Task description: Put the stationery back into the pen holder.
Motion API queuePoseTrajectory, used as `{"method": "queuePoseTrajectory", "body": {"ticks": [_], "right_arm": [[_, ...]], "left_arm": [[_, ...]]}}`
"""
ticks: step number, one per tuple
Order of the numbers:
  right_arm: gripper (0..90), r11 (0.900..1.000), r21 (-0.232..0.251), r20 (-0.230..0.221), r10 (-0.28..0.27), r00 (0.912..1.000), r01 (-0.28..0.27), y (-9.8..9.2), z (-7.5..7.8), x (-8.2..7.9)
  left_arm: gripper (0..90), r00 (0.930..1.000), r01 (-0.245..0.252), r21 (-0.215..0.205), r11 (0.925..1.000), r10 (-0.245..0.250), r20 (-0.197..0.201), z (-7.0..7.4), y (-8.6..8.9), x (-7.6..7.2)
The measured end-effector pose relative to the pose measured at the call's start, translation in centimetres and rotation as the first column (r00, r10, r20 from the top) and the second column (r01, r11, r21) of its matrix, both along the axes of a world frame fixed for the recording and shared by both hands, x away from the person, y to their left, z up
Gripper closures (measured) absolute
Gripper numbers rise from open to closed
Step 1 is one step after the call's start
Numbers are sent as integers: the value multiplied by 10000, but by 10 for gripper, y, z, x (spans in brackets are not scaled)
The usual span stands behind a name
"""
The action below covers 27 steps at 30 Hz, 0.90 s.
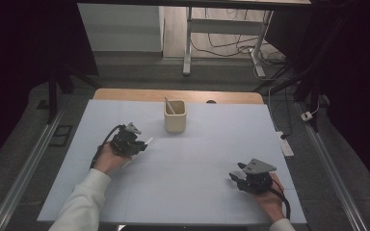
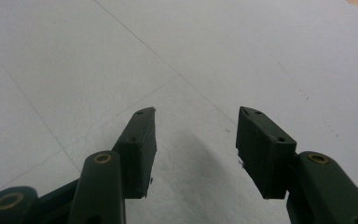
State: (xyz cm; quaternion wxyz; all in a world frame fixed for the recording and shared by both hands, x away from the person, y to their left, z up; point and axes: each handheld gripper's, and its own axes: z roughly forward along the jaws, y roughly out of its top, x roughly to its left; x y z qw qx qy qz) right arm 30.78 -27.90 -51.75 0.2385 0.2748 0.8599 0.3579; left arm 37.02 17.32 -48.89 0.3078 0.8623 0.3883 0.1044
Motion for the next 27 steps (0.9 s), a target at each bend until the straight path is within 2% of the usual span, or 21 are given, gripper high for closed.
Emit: {"method": "queuePoseTrajectory", "body": {"ticks": [5,8,14,18,27], "right_arm": [[465,10000,29,-6,-37,10000,37,0,1,0],[462,9996,268,82,77,9999,-79,-2,2,0],[437,9969,788,-39,-10,10000,13,-6,5,0],[432,9968,804,-53,-40,10000,44,-6,6,0],[432,9969,786,-75,-70,9999,76,-6,5,0]], "left_arm": [[783,9995,72,-496,9987,-56,317,8,4,-3],[783,9990,25,-671,9977,4,436,11,7,-4],[783,9963,-109,-1174,9930,208,830,20,13,-8],[783,9937,-72,-1327,9911,219,1100,22,12,-9],[783,9874,-38,-1959,9806,346,1543,28,14,-12]]}}
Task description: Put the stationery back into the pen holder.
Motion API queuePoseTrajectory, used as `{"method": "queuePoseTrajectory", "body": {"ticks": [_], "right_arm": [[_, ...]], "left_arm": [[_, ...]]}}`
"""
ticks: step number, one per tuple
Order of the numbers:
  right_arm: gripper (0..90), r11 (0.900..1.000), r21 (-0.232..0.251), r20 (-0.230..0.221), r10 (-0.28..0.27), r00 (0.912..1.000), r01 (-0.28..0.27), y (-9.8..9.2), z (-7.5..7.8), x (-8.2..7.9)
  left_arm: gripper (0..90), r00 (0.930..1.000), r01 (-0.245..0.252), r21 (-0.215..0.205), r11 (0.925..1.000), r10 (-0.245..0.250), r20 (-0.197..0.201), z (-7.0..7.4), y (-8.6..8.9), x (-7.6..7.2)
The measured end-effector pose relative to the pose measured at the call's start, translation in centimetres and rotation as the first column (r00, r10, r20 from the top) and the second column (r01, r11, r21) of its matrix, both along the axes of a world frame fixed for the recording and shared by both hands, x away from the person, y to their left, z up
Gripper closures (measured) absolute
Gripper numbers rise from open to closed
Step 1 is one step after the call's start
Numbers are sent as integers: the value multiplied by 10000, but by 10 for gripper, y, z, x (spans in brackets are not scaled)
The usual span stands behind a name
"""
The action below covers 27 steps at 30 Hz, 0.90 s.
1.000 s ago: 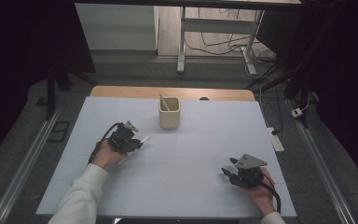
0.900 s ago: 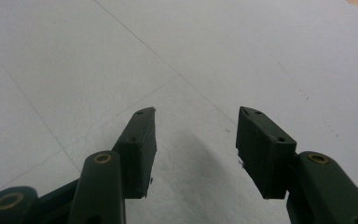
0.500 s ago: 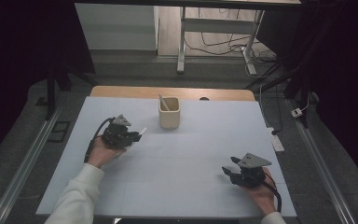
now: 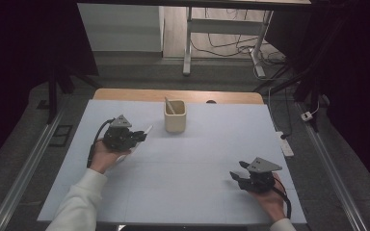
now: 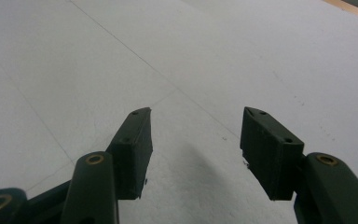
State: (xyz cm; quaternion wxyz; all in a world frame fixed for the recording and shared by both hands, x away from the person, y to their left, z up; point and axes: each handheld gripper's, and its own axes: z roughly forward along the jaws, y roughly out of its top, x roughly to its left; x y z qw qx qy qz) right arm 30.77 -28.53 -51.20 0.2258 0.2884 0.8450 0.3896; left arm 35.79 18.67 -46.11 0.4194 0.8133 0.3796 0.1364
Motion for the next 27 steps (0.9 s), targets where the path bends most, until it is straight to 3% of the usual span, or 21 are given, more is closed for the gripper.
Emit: {"method": "queuePoseTrajectory", "body": {"ticks": [17,27], "right_arm": [[432,10000,-93,5,-32,10000,33,0,0,0],[433,10000,-30,-6,-39,10000,39,-1,-1,1]], "left_arm": [[782,9985,-88,-533,9985,117,542,7,-4,-1],[783,9959,-6,-1137,9935,109,902,18,-18,11]]}}
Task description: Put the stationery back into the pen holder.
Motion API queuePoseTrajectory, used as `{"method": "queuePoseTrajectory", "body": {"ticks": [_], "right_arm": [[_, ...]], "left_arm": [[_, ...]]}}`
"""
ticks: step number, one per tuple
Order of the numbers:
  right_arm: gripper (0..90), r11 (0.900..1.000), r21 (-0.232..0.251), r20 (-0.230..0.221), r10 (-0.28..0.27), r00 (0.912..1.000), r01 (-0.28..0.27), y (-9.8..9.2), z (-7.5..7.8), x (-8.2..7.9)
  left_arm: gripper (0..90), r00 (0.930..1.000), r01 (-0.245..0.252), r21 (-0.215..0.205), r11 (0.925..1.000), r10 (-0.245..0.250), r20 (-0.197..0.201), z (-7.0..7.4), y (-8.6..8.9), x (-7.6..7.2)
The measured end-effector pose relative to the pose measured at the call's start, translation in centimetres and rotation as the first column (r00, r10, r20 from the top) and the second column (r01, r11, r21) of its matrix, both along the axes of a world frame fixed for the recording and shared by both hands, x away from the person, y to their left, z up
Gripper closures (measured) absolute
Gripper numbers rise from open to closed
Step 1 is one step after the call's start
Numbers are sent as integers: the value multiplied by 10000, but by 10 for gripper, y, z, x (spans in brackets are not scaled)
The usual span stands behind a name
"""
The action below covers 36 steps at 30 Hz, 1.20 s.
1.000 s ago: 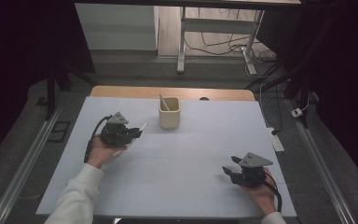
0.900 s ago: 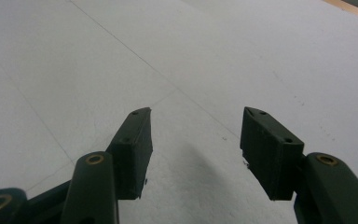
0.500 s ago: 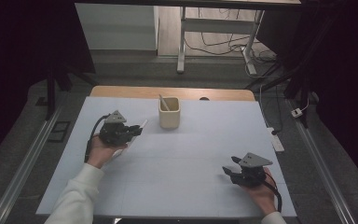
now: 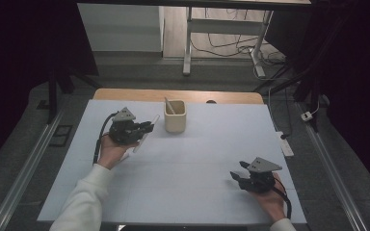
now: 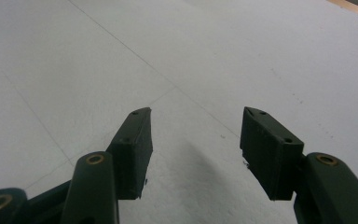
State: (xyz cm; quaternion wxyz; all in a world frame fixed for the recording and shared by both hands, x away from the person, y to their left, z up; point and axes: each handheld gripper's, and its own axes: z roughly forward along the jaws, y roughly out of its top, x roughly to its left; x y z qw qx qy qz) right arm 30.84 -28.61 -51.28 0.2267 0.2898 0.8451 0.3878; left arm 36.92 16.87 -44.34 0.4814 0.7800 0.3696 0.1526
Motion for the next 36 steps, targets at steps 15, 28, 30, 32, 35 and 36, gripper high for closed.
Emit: {"method": "queuePoseTrajectory", "body": {"ticks": [15,28,30,32,35,36], "right_arm": [[433,10000,4,-24,-2,10000,2,0,-1,0],[433,10000,32,-17,-18,10000,18,0,-1,0],[433,10000,33,-27,-22,10000,22,0,-1,0],[433,10000,35,-19,-27,10000,27,0,-1,0],[433,10000,39,-28,-36,10000,36,0,-1,0],[433,10000,62,-23,-39,10000,39,0,-1,0]], "left_arm": [[782,9990,-83,-323,9994,97,437,16,-10,11],[782,9987,11,-632,9980,21,501,22,-19,26],[782,9987,15,-629,9980,17,518,23,-21,28],[782,9986,-3,-589,9983,34,527,24,-24,30],[782,9984,-5,-512,9987,34,563,26,-27,34],[782,9984,-22,-527,9986,52,570,27,-28,35]]}}
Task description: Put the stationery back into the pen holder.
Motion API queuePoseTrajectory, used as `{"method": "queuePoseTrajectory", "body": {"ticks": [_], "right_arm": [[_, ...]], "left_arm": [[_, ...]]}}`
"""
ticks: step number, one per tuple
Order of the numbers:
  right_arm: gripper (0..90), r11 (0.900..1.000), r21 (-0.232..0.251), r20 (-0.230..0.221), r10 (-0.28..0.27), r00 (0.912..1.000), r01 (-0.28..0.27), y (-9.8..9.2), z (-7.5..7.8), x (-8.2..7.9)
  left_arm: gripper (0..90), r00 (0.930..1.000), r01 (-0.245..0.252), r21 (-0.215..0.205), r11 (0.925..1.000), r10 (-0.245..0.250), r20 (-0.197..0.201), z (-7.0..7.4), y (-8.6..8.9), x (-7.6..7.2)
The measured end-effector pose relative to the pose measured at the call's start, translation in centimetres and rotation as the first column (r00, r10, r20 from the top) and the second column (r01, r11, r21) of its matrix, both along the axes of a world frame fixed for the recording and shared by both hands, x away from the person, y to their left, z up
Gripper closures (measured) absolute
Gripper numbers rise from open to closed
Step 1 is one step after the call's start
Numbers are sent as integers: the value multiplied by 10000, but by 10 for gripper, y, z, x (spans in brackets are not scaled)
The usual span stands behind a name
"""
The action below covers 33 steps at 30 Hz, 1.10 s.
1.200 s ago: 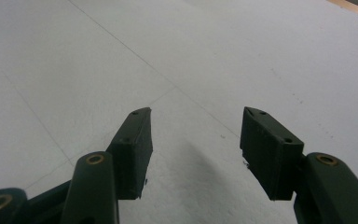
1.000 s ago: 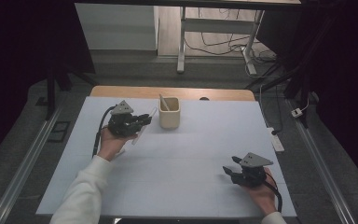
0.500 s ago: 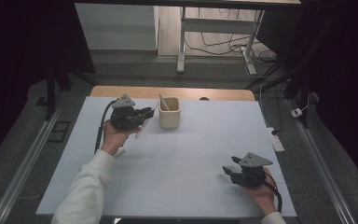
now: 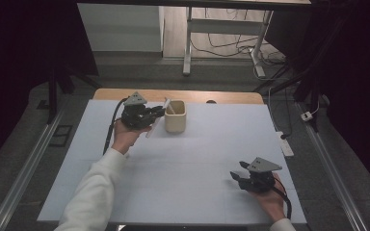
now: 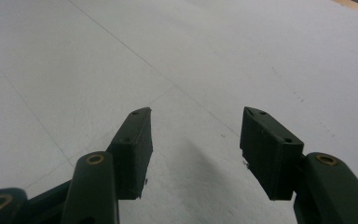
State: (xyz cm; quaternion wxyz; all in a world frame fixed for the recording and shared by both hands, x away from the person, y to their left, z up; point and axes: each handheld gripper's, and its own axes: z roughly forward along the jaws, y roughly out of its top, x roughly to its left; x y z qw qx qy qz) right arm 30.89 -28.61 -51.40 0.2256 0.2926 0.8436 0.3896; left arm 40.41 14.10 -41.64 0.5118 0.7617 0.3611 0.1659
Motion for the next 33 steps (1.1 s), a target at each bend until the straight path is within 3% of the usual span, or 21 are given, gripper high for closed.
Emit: {"method": "queuePoseTrajectory", "body": {"ticks": [33], "right_arm": [[433,10000,84,-72,34,10000,-34,-1,0,1]], "left_arm": [[782,9986,-308,-616,9976,334,418,12,-27,49]]}}
